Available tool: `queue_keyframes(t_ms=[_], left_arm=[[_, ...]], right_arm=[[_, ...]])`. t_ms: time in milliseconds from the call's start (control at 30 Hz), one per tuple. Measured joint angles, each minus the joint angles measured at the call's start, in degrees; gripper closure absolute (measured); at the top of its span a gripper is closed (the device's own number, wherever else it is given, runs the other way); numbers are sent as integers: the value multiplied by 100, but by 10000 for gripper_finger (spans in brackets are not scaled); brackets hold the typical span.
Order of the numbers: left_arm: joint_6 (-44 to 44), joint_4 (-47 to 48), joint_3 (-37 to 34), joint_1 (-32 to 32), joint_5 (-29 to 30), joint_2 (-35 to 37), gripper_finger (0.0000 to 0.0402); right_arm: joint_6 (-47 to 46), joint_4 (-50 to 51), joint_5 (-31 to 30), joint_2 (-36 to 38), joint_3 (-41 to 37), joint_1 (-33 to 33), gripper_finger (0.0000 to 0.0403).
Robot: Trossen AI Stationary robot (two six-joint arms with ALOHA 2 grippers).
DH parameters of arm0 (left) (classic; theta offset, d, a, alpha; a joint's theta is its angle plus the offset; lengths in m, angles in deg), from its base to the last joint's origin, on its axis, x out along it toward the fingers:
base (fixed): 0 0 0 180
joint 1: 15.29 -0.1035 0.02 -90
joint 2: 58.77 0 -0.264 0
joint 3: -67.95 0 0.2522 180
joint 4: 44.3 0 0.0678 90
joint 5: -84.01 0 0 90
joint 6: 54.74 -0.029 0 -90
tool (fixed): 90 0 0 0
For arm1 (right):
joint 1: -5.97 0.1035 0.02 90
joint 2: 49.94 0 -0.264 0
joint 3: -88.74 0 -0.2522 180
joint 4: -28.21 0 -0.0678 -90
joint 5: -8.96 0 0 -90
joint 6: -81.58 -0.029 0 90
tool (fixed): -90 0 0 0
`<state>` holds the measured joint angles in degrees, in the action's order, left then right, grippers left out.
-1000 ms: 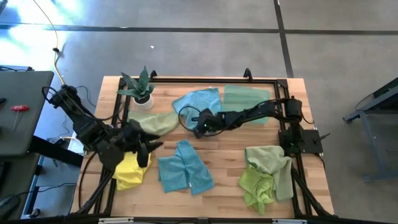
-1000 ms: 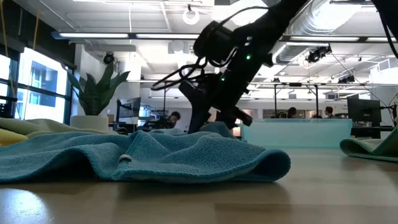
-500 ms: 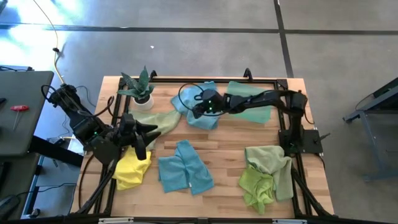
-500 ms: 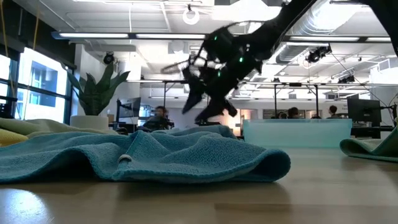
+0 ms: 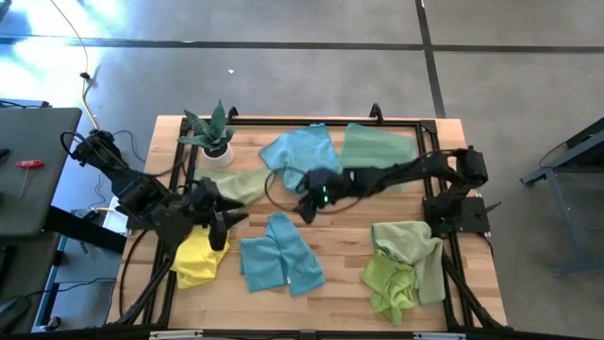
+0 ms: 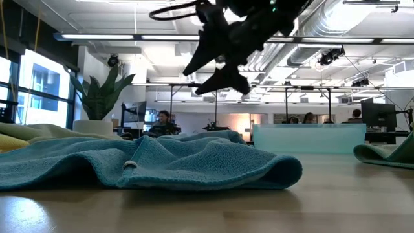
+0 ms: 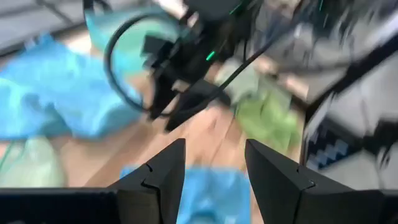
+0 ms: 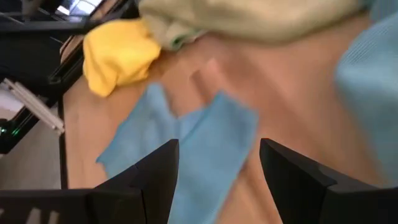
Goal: Fold microfiber towels
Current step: Fold the bottom blue microfiber cloth
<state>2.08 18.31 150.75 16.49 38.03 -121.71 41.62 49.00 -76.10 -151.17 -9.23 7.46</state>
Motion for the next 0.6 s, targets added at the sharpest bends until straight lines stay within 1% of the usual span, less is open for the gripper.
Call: queue_keyframes(t_ms=[167,300,367,500,600], left_arm=[[-2,863,-2,-94,-990,-273,245],[-64,1339,-3,-102,-1389,-601,245],[-192,1353,-52,-102,-1529,-771,245],[-72,1229,-303,-102,-1692,-989,245],[156,1093,-466,-45,-1851,-1082,245]], right_arm=[[-1030,-42,-1155,0,0,966,185],[-1919,-82,-2111,-26,0,1568,185],[-2371,-65,-2476,-92,0,1838,185],[-3144,-55,-2824,-214,11,2217,185],[-3367,377,-2876,-395,279,2353,185]])
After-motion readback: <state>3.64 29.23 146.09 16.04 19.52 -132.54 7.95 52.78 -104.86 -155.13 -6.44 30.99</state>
